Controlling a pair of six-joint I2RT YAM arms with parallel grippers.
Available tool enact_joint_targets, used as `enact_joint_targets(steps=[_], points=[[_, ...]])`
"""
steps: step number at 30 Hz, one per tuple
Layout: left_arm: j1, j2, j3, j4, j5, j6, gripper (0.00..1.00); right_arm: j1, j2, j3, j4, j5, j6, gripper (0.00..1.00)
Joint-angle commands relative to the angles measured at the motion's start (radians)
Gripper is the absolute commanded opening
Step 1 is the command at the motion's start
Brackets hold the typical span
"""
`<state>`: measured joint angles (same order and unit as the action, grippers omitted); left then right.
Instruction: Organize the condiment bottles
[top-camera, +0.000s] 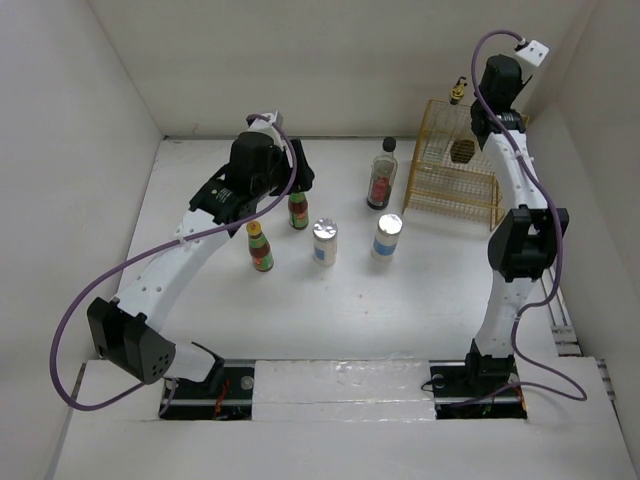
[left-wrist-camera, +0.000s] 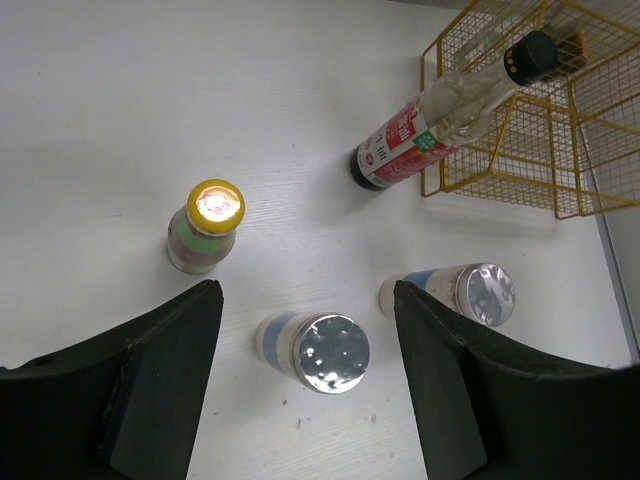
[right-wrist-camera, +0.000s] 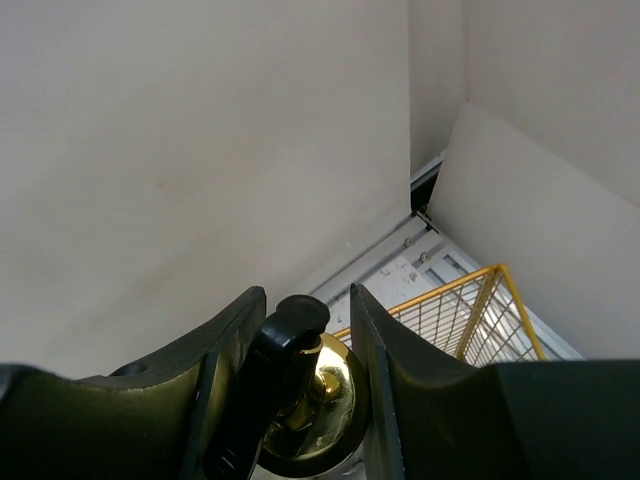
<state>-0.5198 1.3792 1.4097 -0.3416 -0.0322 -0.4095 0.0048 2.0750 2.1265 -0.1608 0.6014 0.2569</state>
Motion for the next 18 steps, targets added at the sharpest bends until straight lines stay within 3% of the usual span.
enact_joint_targets(steps=[1, 12, 18], points=[[0.001, -0.026, 0.018, 0.015, -0.009, -0.012, 0.65, 0.012, -0.061, -0.020, 0.115, -0.011, -0.011, 0.10], [0.001, -0.046, 0.009, 0.024, -0.009, -0.022, 0.65, 0.012, -0.032, -0.062, 0.055, -0.034, 0.007, 0.33], [0.001, -0.046, 0.020, 0.024, -0.009, -0.022, 0.65, 0.003, -0.050, -0.030, 0.021, -0.086, 0.016, 0.70]])
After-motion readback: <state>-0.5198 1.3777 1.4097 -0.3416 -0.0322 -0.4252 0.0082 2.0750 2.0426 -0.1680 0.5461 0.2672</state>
